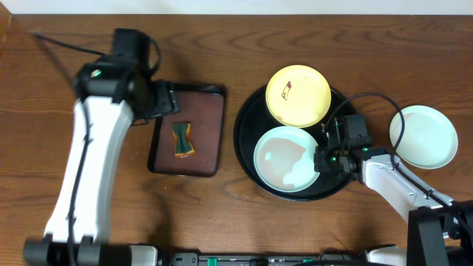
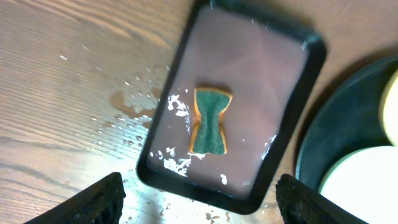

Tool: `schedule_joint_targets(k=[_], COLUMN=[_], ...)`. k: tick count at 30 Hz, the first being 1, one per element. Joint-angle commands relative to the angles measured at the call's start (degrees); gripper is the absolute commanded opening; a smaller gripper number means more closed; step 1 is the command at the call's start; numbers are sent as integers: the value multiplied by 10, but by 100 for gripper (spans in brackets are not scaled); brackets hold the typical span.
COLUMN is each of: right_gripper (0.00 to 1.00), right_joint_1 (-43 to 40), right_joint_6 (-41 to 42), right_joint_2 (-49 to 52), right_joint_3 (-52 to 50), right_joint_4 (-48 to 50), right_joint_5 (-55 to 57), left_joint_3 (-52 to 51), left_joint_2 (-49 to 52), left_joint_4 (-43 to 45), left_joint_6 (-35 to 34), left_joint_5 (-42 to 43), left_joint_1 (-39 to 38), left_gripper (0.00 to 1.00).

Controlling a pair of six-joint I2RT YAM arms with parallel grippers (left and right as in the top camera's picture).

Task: Clean dirty plates on tray and stack at the side

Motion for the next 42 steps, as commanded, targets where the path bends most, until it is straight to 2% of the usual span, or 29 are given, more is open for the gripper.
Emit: schedule_joint_targets(k=[1, 7, 11, 16, 26, 36, 38, 42], right_gripper=[1, 1, 1, 1, 1, 1, 1, 1], right_joint_1=[-1, 0, 2, 30, 141, 240, 261, 300], right_joint_6=[-3, -19, -20, -20, 33, 73, 57, -56], right_joint_2=[12, -22, -66, -72, -48, 114, 150, 180], right_joint_3=[-10, 41, 127, 200, 222, 244, 277, 339], right_joint_4=[12, -24, -85, -85, 123, 308, 309, 283], right_joint_5=[10, -29, -44, -50, -7, 6, 8, 69], left_joint_3=[9, 9, 9, 9, 9, 9, 9, 9], left_joint_2=[-48, -84, -85, -85, -85, -85, -85, -85], left_joint_4=[-6, -6, -6, -6, -6, -6, -6, -6], left_joint_6=[4, 3, 3, 3, 3, 3, 3, 3], left_joint_5=[1, 1, 2, 1, 2, 2, 1, 1], left_joint_1=[20, 25, 25, 25, 25, 25, 25, 25], left_gripper=[85, 86, 86, 86, 87, 87, 87, 87])
